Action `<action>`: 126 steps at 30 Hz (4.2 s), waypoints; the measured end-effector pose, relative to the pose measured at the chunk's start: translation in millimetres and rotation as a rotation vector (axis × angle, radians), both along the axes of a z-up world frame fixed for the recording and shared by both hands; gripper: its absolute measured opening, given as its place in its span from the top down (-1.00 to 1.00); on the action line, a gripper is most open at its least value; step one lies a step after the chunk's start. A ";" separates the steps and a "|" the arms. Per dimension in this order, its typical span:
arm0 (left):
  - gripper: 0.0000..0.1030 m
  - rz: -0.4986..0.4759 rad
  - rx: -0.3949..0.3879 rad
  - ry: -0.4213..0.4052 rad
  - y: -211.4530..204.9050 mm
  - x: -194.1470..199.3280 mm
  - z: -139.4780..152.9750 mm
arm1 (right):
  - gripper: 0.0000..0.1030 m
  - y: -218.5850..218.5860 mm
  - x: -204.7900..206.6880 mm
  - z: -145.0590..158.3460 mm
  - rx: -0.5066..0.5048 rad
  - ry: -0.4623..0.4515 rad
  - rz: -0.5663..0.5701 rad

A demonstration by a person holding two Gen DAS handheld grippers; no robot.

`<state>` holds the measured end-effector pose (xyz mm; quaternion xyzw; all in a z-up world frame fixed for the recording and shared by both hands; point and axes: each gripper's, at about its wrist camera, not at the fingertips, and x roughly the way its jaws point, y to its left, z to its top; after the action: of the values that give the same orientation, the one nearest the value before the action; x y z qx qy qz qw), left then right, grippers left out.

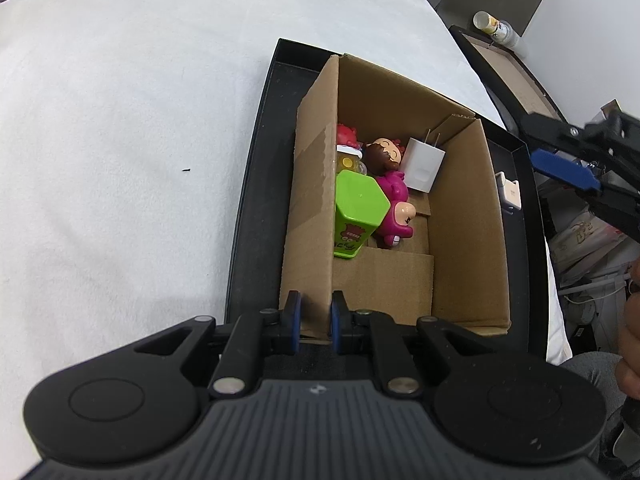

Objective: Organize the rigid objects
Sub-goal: 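Withdraw the right gripper from the box, then close the right gripper on the white-and-purple toy on the tray, then lift the white-and-purple toy and carry it over the box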

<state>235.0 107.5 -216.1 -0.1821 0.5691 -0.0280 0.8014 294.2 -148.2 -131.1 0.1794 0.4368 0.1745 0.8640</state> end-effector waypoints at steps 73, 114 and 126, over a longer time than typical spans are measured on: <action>0.77 0.036 0.079 0.029 -15.0 5.9 0.4 | 0.18 -67.5 38.4 -84.9 -0.340 0.027 -0.053; 0.80 0.022 0.029 -0.030 -5.9 -6.6 11.0 | 0.17 -12.9 -13.6 10.0 -0.157 -0.085 0.120; 0.80 0.011 0.004 -0.041 -1.5 -7.2 8.3 | 0.17 29.0 -18.0 -5.2 -0.212 -0.053 0.127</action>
<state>227.8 106.0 -207.8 -0.1828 0.5518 -0.0263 0.8133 276.3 -119.2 -136.3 0.0542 0.4404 0.1865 0.8765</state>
